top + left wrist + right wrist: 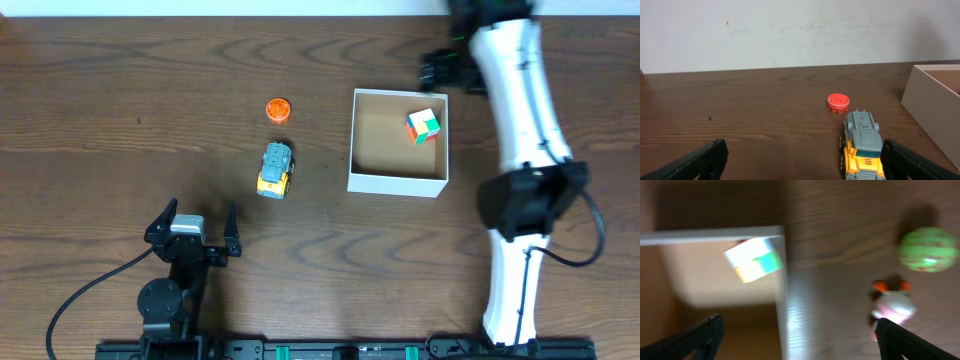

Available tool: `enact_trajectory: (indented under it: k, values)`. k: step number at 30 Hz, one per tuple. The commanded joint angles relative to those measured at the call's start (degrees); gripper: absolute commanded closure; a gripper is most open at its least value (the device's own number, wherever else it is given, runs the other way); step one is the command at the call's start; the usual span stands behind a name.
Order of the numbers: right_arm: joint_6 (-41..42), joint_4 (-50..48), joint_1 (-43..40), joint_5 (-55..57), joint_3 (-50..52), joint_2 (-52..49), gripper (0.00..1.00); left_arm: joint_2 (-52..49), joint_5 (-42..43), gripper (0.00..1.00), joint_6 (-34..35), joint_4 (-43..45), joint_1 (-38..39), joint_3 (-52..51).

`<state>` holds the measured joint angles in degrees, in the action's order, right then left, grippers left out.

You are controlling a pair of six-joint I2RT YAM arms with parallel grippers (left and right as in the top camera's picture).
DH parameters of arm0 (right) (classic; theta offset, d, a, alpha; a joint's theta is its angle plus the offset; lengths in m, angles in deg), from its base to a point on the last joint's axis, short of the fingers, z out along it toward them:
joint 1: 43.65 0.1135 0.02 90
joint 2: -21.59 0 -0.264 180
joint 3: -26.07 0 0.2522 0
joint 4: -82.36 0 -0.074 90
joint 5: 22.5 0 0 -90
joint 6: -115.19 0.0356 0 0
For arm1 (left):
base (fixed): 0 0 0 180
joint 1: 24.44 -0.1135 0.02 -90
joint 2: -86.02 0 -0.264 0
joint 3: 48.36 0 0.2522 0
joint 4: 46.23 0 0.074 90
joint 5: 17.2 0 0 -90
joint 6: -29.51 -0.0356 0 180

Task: Pack container
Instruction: 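Move the right gripper down to the green numbered ball and grasp it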

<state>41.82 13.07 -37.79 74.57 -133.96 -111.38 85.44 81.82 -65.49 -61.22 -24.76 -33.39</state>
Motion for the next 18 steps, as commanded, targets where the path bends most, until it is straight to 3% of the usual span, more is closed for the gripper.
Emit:
enact_trajectory:
  k: [1,7,18]
  values:
    - [-3.3,0.3,-4.0,-2.0,-1.1,3.4,0.01,0.3,0.8,0.02,-1.0,-1.9,-0.1,-1.0]
    - [-9.9,0.4,-11.9,-1.9,1.4,3.3,0.01,0.3,0.8,0.02,-1.0,-1.9,-0.1,-1.0]
    - [-14.2,-4.4,-19.1,-1.9,18.2,3.3,0.01,0.3,0.8,0.02,-1.0,-1.9,-0.1,-1.0]
